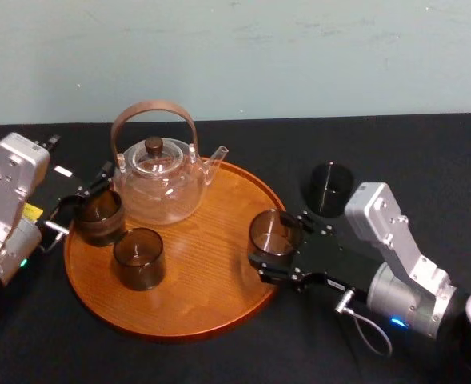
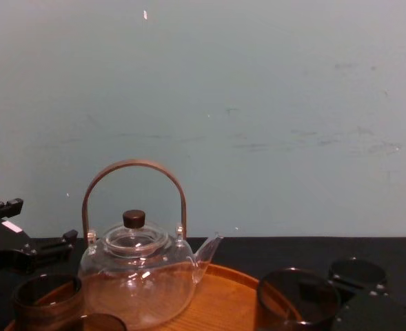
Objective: Pick up the glass from the table and place it on the tray.
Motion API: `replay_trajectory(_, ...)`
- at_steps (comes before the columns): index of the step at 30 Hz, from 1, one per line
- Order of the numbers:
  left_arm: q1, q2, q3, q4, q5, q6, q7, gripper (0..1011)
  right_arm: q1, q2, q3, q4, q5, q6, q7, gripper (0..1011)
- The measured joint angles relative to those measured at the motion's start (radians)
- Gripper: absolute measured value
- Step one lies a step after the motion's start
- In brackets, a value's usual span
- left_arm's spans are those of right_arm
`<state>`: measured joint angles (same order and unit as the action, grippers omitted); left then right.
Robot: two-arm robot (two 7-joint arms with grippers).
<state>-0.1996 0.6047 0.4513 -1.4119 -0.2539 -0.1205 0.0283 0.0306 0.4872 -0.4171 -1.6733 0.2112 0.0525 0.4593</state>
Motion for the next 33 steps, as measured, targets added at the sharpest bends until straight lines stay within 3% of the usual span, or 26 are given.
replay_trajectory(11, 0.0, 0.0, 0.0, 0.0, 0.0, 0.0, 0.0, 1001, 0.05, -0.04, -0.046, 0.041, -0.015, 0.016, 0.003, 908)
replay_trajectory(22, 0.0, 0.0, 0.0, 0.0, 0.0, 0.0, 0.0, 1001, 0.108, -0.091, -0.101, 0.127, -0.047, 0.025, 0.008, 908)
replay_trajectory(33, 0.0, 0.0, 0.0, 0.0, 0.0, 0.0, 0.0, 1001, 0.132, -0.117, -0.117, 0.195, -0.061, 0.016, 0.009, 908)
